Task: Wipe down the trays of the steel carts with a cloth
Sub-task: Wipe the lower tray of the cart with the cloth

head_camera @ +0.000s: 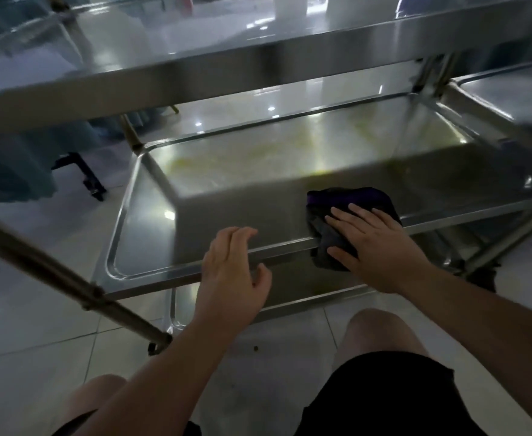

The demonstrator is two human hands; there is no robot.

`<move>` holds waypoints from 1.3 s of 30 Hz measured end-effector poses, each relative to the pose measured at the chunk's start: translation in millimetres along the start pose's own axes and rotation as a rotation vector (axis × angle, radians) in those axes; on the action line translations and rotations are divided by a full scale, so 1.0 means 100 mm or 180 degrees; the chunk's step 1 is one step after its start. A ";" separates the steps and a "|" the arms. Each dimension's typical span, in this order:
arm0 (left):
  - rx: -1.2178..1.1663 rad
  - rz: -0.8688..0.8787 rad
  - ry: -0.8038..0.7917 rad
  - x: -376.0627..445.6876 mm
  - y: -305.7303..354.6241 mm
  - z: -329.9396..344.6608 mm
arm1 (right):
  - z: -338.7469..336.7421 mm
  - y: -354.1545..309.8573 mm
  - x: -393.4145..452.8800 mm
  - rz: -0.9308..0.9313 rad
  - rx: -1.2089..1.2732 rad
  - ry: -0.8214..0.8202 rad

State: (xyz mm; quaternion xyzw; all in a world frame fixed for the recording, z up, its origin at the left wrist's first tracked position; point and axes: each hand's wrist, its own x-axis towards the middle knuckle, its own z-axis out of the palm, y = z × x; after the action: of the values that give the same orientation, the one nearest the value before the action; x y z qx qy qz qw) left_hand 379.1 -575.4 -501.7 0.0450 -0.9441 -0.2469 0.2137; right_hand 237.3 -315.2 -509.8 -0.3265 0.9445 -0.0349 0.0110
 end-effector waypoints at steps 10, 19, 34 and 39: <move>0.0498 0.0626 -0.0764 0.22 0.65 0.73 | -0.13 1.17 -0.36 0.0574 0.0075 0.0008; 0.0866 0.1396 -0.1180 0.57 1.25 1.37 | -0.16 2.02 -0.52 0.1247 0.0240 -0.0044; 0.0823 0.1419 -0.1480 0.54 1.25 1.43 | -0.32 2.78 0.13 0.2069 0.0227 -0.0448; 0.0906 0.1433 -0.1468 0.53 1.27 1.45 | -0.35 2.92 0.59 0.1905 0.0090 -0.0232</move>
State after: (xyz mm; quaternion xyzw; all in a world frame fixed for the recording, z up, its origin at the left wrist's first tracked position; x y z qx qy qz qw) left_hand 272.2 -410.0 -534.1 -0.1919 -0.9787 -0.0631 0.0355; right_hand 9.7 -120.2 -496.1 -0.0345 0.9972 -0.0314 0.0592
